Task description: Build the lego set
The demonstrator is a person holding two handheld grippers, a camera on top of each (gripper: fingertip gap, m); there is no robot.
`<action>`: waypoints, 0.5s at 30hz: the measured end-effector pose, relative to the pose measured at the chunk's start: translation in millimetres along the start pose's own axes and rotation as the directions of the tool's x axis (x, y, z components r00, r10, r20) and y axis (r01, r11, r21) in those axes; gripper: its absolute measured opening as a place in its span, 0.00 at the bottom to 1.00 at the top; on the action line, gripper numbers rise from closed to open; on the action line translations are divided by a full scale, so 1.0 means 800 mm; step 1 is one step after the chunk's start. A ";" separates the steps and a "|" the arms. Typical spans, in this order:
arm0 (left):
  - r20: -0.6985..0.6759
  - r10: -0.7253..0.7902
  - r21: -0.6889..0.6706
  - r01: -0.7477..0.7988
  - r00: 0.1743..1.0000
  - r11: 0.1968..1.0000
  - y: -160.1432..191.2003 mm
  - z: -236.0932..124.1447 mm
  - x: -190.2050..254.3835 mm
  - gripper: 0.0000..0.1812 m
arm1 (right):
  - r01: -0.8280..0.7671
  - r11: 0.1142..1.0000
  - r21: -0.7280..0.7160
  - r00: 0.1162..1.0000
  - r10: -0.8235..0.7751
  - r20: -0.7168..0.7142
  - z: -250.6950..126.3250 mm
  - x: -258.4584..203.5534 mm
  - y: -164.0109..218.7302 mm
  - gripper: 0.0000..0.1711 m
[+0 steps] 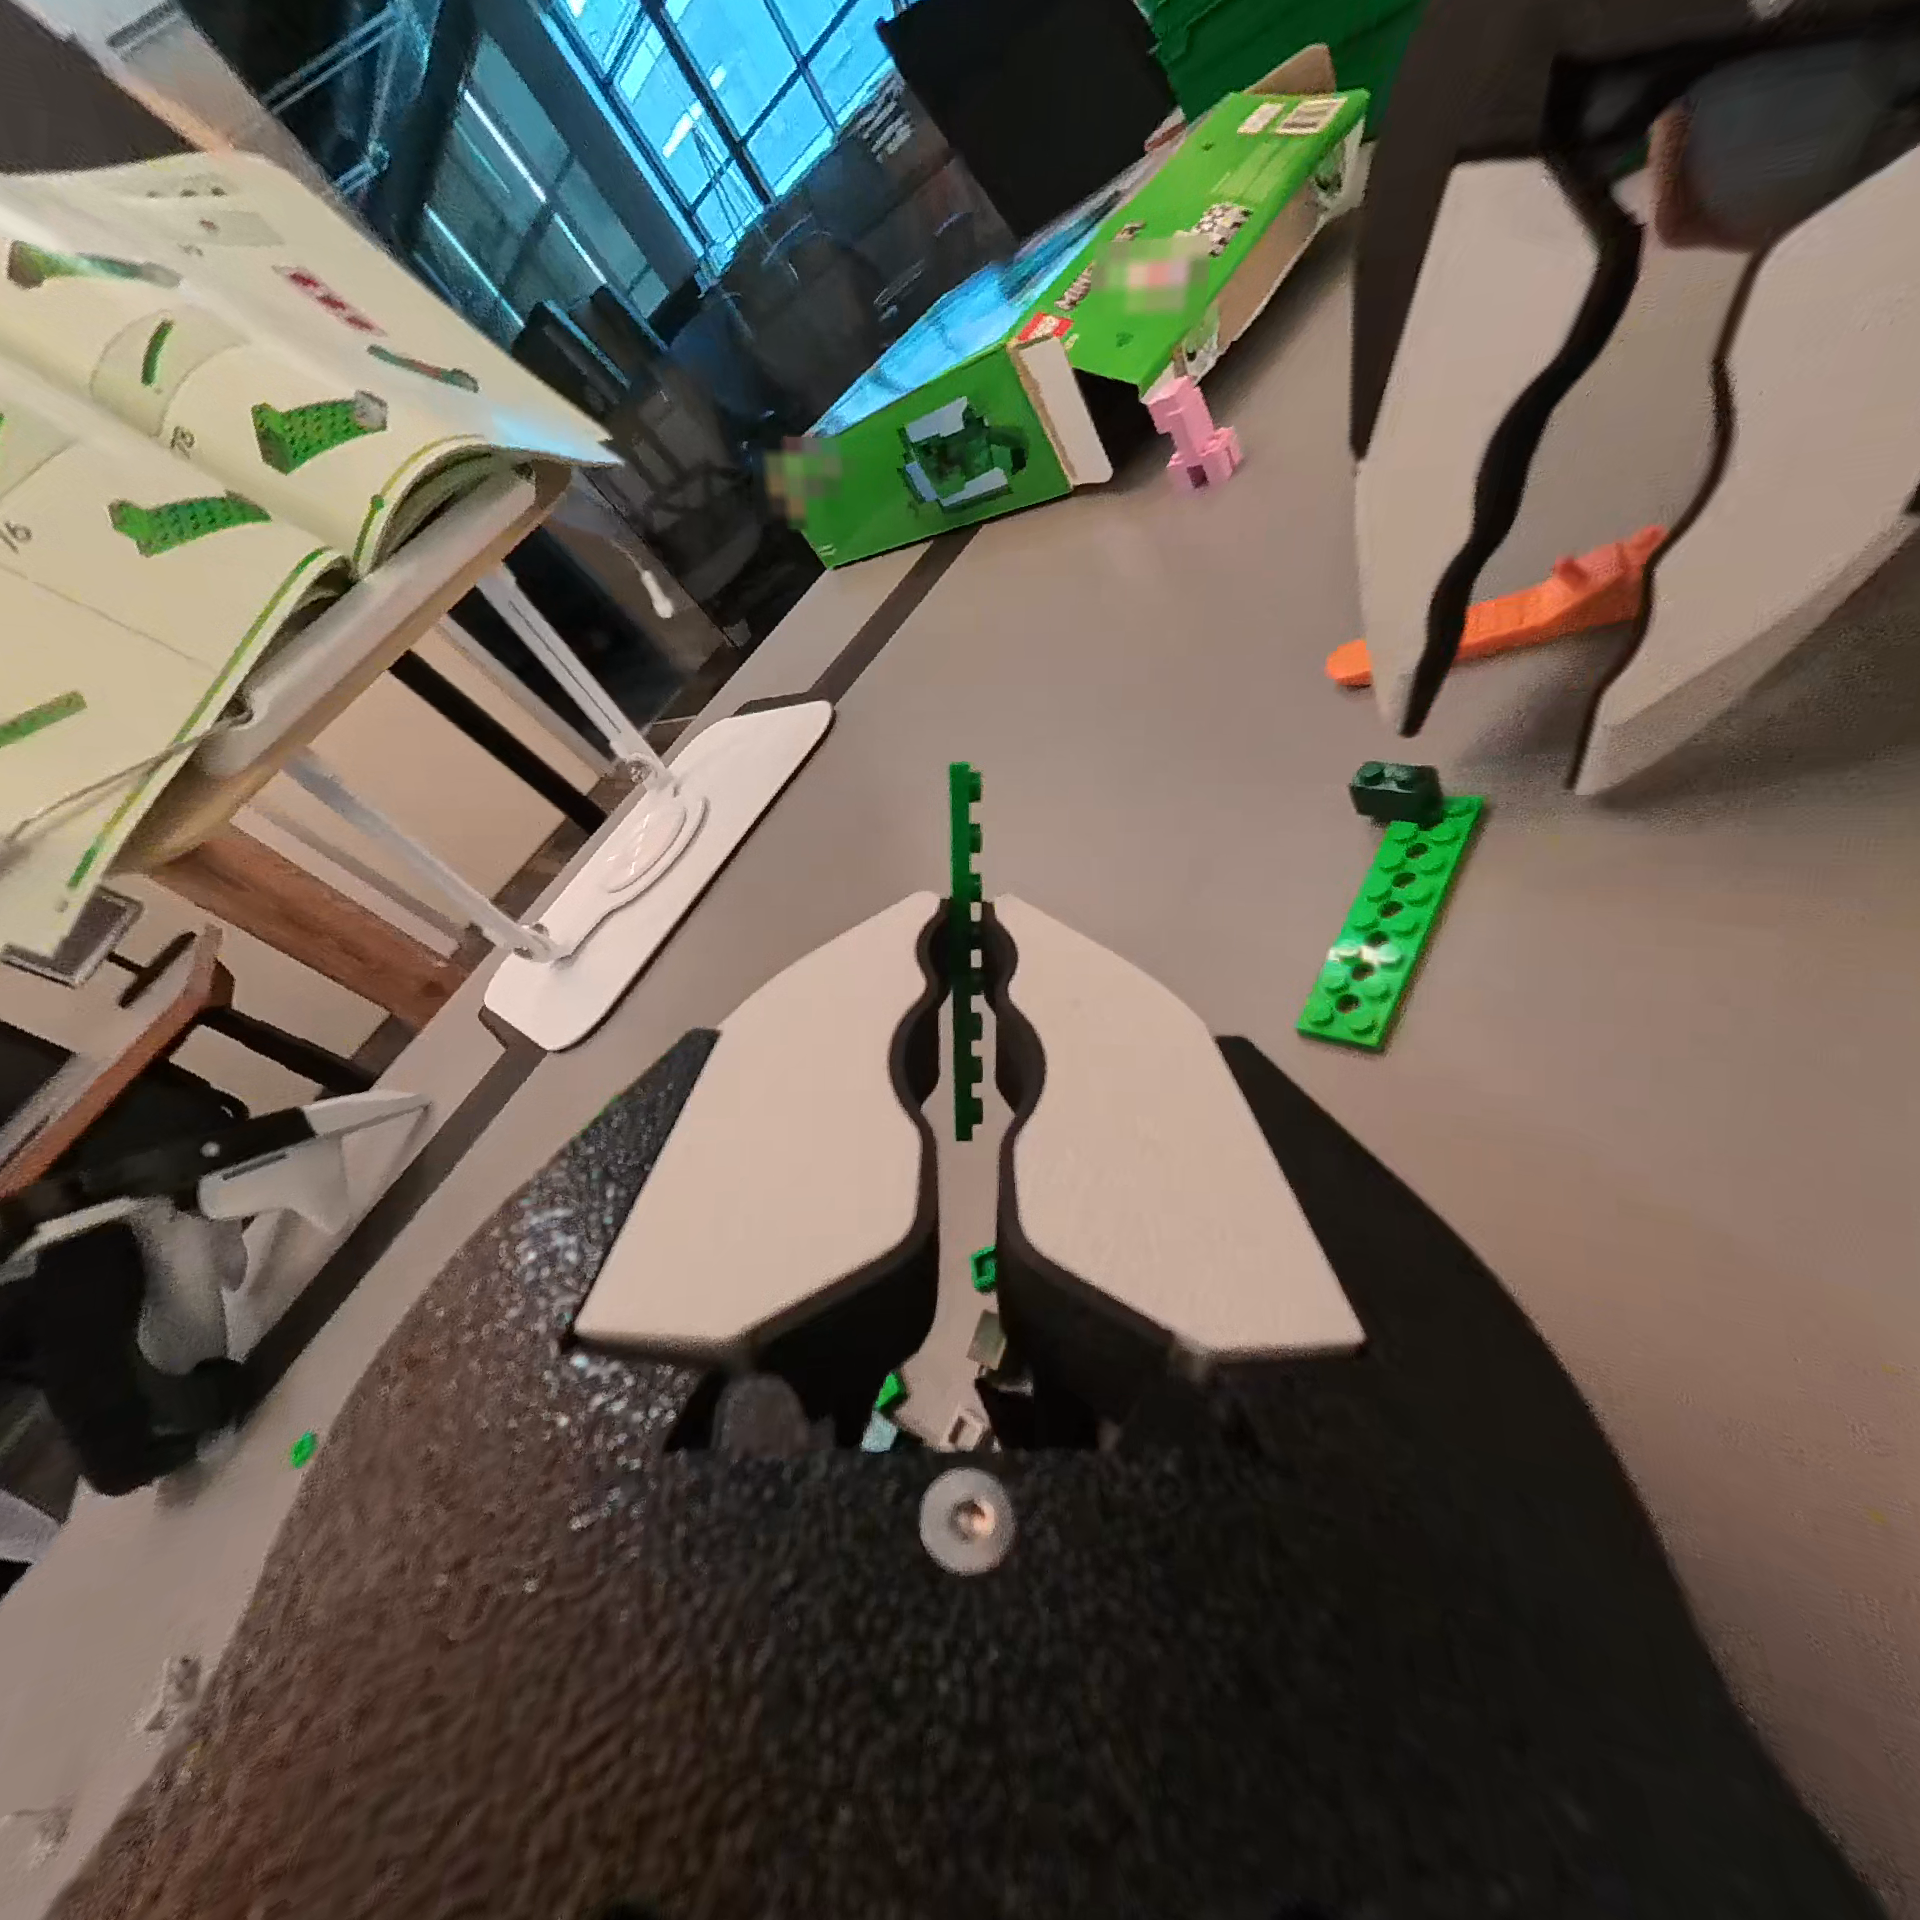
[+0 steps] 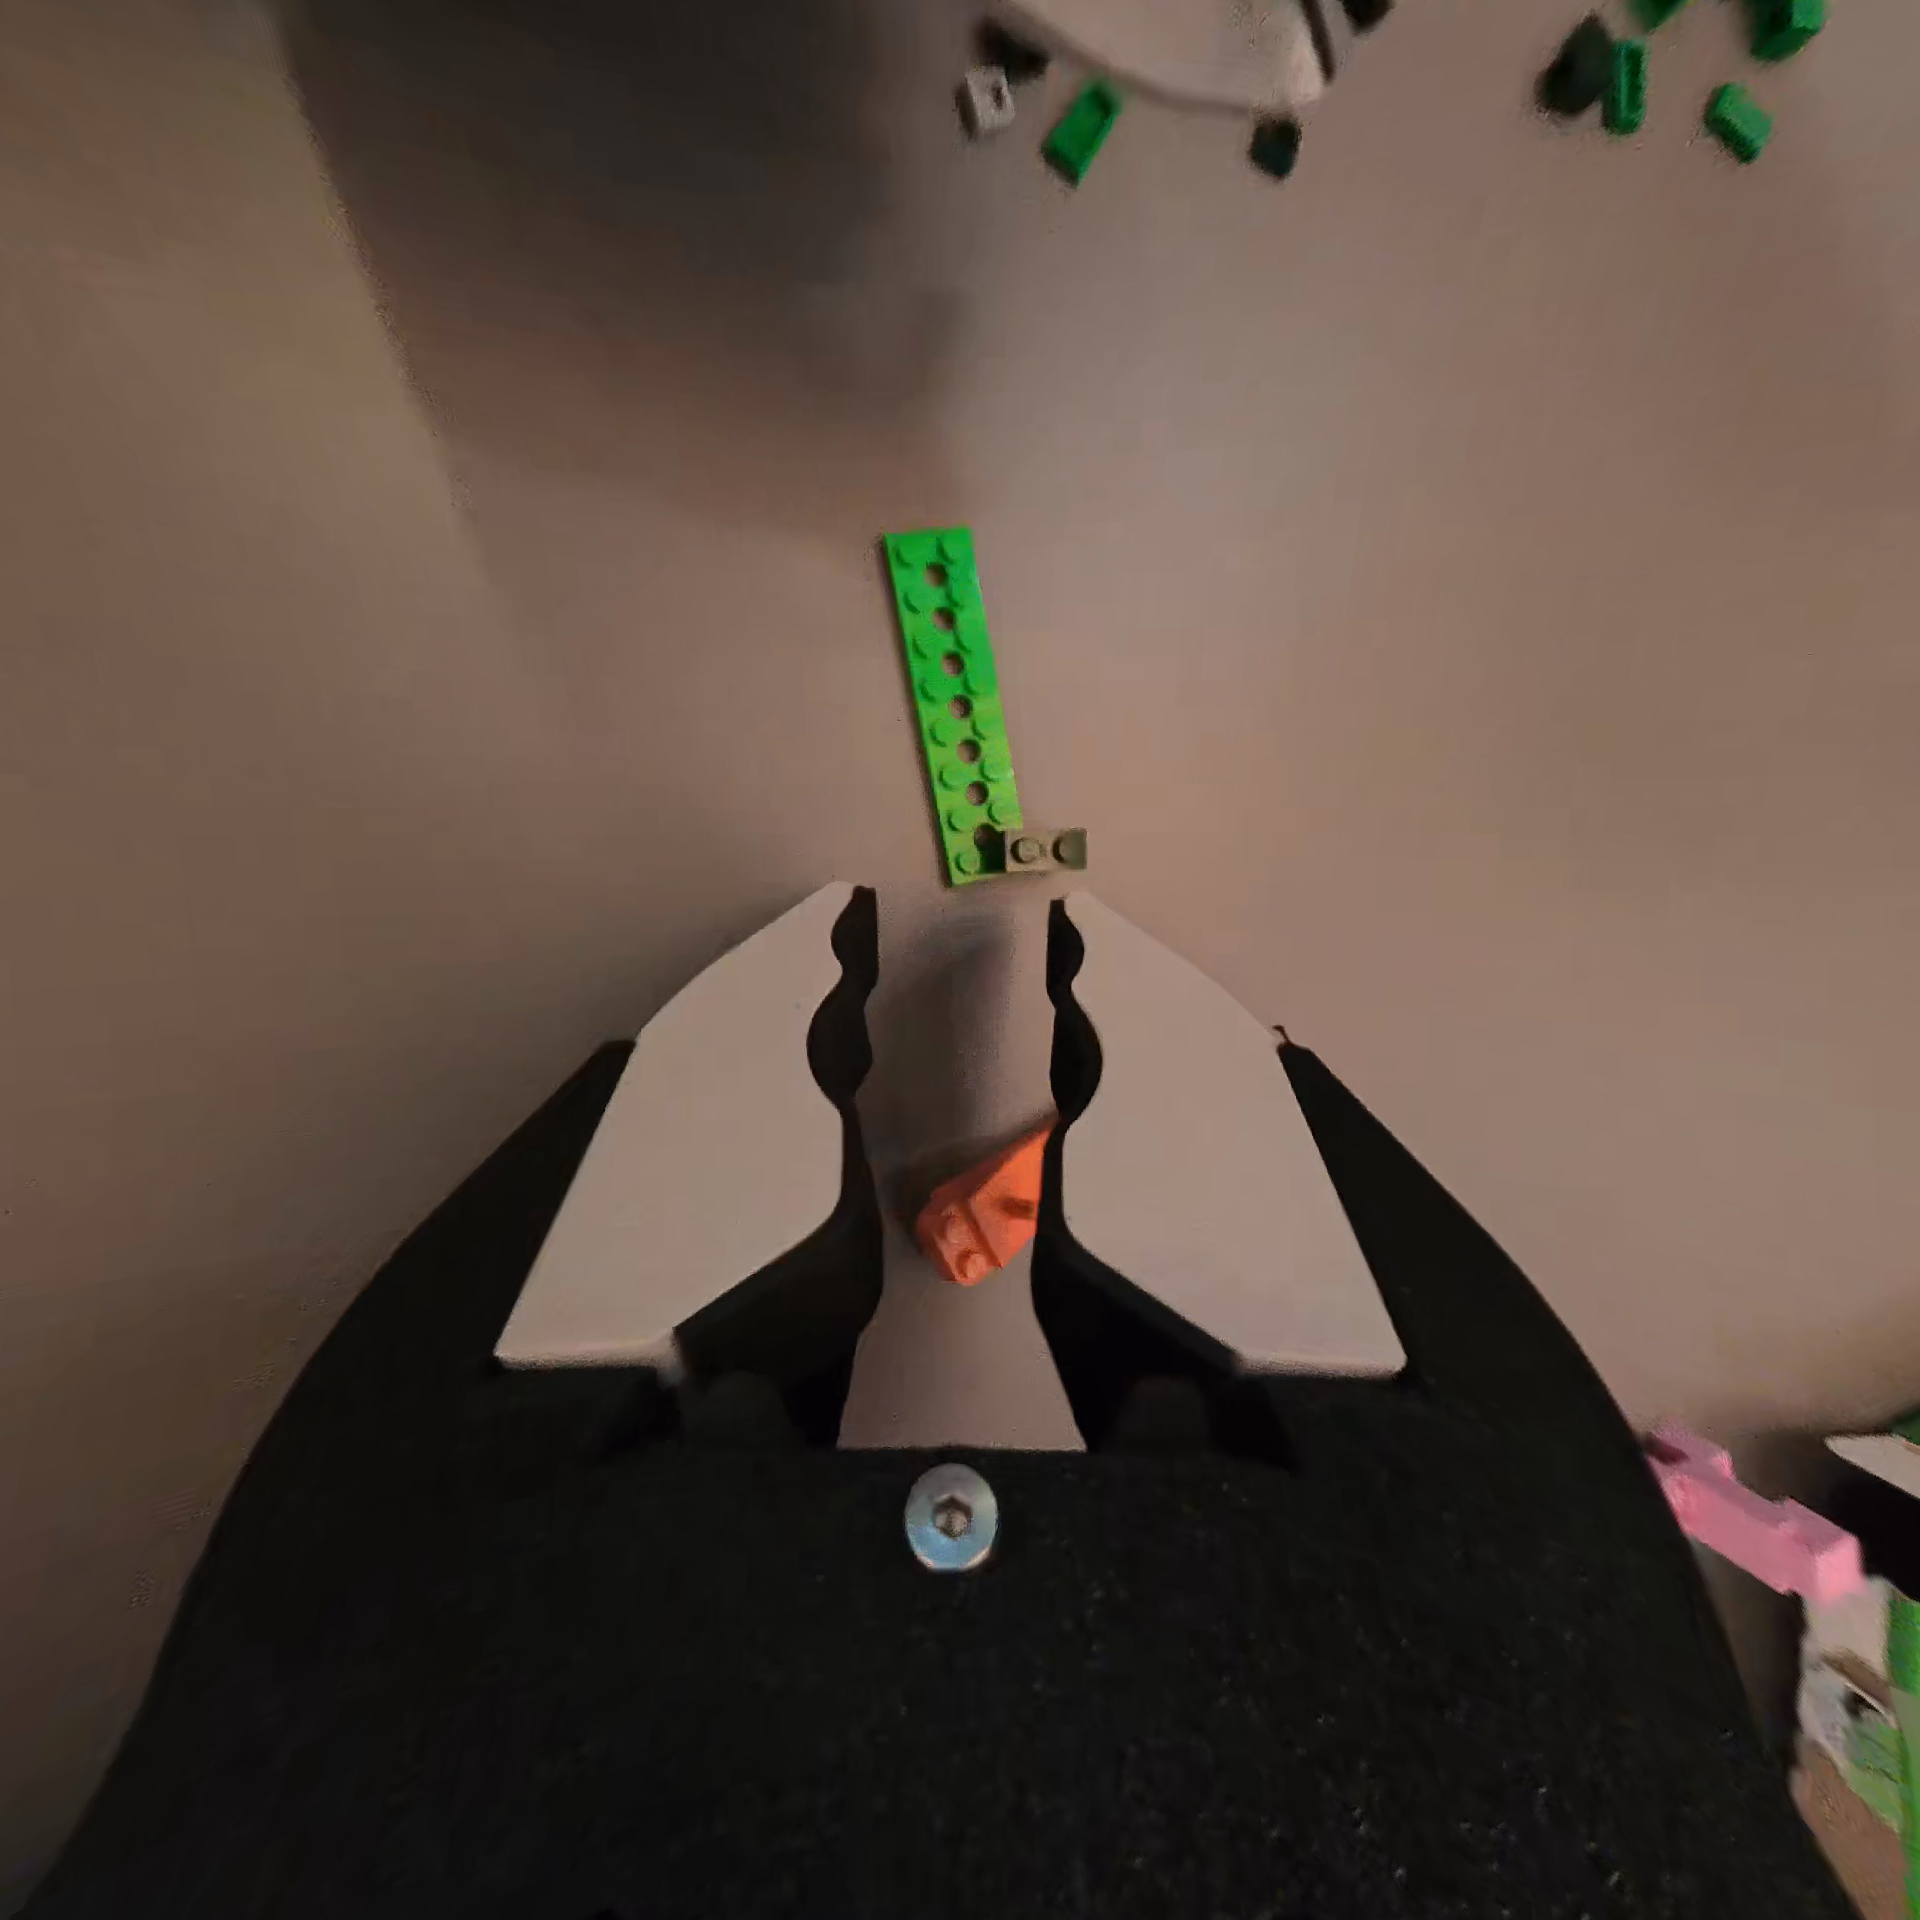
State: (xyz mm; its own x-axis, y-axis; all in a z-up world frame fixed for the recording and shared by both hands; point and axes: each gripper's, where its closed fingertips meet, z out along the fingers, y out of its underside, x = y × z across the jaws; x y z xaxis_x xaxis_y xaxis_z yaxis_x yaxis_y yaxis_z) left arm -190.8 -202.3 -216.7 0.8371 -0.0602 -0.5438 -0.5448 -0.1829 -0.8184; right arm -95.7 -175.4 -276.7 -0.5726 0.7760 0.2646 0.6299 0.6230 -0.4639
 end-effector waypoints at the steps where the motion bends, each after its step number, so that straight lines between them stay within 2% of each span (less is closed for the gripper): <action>1: -0.004 0.020 0.001 -0.020 1.000 1.000 -0.001 0.000 0.003 0.02 | 0.003 1.000 -0.014 1.000 -0.003 -0.013 0.005 0.002 0.005 0.19; 6: -0.041 0.080 0.006 -0.080 0.996 0.997 -0.003 0.001 0.018 0.02 | -0.098 0.984 0.146 0.990 0.082 0.114 0.002 0.007 -0.012 0.20; 11: -0.211 0.223 0.066 -0.214 0.952 0.975 -0.009 -0.006 0.053 0.02 | -0.083 0.993 0.085 0.982 0.067 0.175 0.011 0.009 0.000 0.18; 15: -0.359 0.317 -0.025 -0.349 0.878 0.937 0.017 -0.005 0.086 0.02 | -0.109 0.988 0.110 0.975 0.085 0.205 0.011 0.013 -0.003 0.15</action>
State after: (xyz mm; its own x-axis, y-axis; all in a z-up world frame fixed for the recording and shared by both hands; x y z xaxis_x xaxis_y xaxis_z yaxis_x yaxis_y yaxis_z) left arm -140.3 -212.8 -265.0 0.5797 -0.4634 -0.6702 -0.8012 -0.1745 -0.5724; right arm -107.7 -169.8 -280.0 -0.6122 0.7894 0.0450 0.6272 0.5196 -0.5802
